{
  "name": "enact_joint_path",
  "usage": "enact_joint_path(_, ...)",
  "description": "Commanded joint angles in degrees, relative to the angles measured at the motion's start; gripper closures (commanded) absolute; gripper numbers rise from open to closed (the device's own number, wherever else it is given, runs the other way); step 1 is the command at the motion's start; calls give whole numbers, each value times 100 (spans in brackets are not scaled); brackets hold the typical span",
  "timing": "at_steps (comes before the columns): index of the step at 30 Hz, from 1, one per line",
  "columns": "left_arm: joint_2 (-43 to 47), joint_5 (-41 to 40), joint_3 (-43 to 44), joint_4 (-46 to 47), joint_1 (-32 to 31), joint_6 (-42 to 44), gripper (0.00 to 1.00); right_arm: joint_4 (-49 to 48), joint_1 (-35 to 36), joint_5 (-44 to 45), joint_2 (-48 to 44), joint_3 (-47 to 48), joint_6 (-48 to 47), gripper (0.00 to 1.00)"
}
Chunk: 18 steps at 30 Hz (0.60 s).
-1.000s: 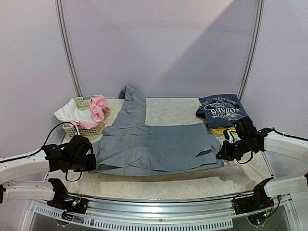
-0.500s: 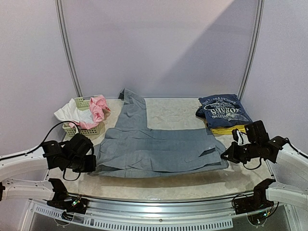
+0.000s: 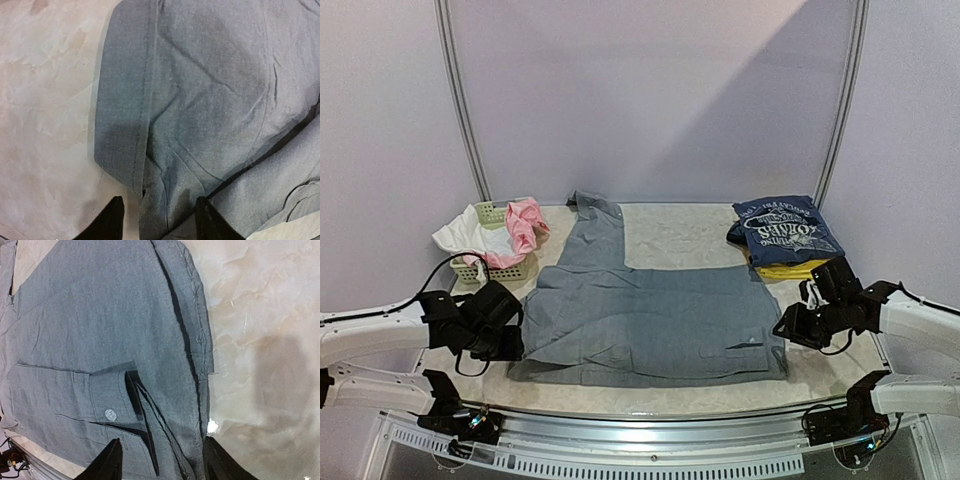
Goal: Fold and stack the mixed laundry pile
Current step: Move the 1/3-folded shirt to the center of the board, then pick up the 1/3-folded shirt from the center of the board.
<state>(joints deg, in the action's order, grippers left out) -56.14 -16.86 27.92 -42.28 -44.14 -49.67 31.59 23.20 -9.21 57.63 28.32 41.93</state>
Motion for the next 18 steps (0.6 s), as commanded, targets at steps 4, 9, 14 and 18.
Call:
enact_joint_path(4,-219,-713,580,-42,-33,464,26,-142,17,1047,472,740,-287,34)
enact_joint_path(9,-297,-1285,970,346,-25,913,7,-337,13,1554,547,1034,-549,26)
enact_joint_path(14,-734,-1776,1327,972,-7,1311,6,-676,13,1767,475,1123,-747,21)
enact_joint_path(18,-1340,-1974,1628,1265,63,1794,9,-918,13,1845,427,1115,-857,20)
